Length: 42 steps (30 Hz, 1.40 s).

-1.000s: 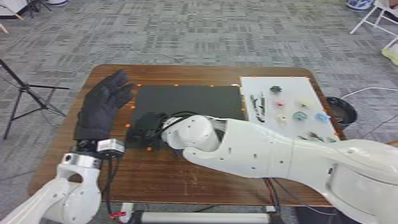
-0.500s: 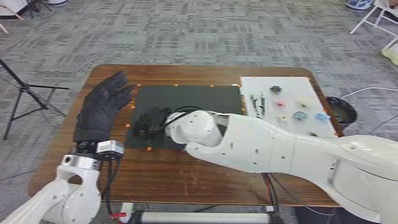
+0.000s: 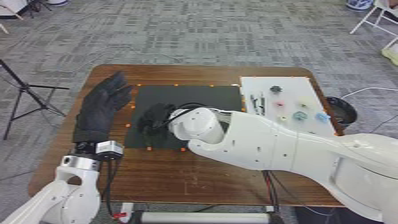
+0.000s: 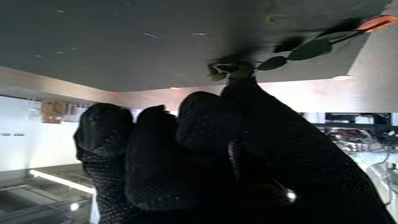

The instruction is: Arrange flowers

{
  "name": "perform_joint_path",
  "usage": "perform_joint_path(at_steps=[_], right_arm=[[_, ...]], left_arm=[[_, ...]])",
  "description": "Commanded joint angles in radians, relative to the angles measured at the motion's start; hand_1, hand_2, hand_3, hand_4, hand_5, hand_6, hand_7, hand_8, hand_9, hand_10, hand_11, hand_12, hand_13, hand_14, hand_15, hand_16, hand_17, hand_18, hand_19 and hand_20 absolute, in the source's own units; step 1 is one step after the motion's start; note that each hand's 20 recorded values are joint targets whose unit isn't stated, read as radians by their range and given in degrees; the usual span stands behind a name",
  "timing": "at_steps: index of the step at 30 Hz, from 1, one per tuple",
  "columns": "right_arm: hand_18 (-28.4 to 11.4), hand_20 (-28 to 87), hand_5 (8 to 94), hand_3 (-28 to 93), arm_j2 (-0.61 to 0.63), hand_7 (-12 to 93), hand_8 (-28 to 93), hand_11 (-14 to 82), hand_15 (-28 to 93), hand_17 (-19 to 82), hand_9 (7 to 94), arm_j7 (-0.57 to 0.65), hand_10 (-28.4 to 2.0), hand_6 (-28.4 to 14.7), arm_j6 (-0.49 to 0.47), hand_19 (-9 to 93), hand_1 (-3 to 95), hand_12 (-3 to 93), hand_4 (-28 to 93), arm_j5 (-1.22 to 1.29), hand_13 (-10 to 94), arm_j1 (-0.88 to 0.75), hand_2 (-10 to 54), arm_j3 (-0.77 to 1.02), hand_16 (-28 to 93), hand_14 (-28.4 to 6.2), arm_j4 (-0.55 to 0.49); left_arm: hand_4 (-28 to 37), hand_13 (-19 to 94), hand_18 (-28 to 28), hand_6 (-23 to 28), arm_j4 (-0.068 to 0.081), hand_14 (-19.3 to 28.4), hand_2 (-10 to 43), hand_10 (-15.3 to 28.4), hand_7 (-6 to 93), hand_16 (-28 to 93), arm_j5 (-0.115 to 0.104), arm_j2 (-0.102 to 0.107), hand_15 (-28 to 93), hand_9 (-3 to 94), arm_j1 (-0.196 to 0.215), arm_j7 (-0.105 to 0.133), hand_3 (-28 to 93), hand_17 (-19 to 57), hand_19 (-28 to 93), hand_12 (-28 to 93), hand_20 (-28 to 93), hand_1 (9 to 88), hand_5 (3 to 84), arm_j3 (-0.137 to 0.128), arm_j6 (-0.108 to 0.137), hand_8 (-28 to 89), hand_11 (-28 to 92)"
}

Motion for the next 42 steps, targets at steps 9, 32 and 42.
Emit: perform_joint_path(at_steps=[9, 32, 42], right_arm=[[-24.0, 50, 41.7, 93, 0.067, 15, -13, 71.4, 91, 40, 81.0, 0.057, -11.1, 4.6, -0.133, 93, 25.1, 33.4, -8, -0.042, 79, -0.025, 25.9, -0.006, 33, -10.3, 0.073], [-23.9, 49, 43.8, 93, 0.126, 16, -14, 70.9, 90, 39, 80.7, -0.013, -10.9, 5.1, -0.023, 93, 25.6, 33.1, -8, 0.005, 79, -0.085, 24.8, 0.058, 33, -10.4, 0.049], [-24.6, 47, 41.0, 91, 0.153, 15, -14, 69.2, 89, 38, 79.2, -0.123, -12.0, 4.8, 0.386, 93, 27.9, 32.6, -21, 0.284, 77, -0.121, 12.4, 0.083, 33, -11.2, 0.014]], left_arm=[[-26.8, 19, 19.4, 3.4, -0.009, 13.4, -3.7, 11.4, 18.5, 5, -0.01, -0.013, 29, 24.5, 0.013, 0.017, 68, -9.8, 38, 19, 14, 24.5, 32.1, -0.006, 0.012, -8, 20], [-26.9, 19, 19.4, 3.4, -0.012, 13.4, -3.7, 11.3, 18.5, 5, -0.015, -0.017, 29, 24.6, 0.029, 0.02, 69, -9.7, 38, 19, 14, 24.5, 32.1, -0.014, 0.016, -8, 20], [-27.0, 19, 19.4, 3.4, -0.009, 13.4, -3.7, 11.5, 18.6, 5, -0.01, -0.026, 29, 24.7, 0.024, 0.01, 69, -9.8, 38, 19, 14, 24.4, 32.1, -0.012, 0.006, -8, 20]])
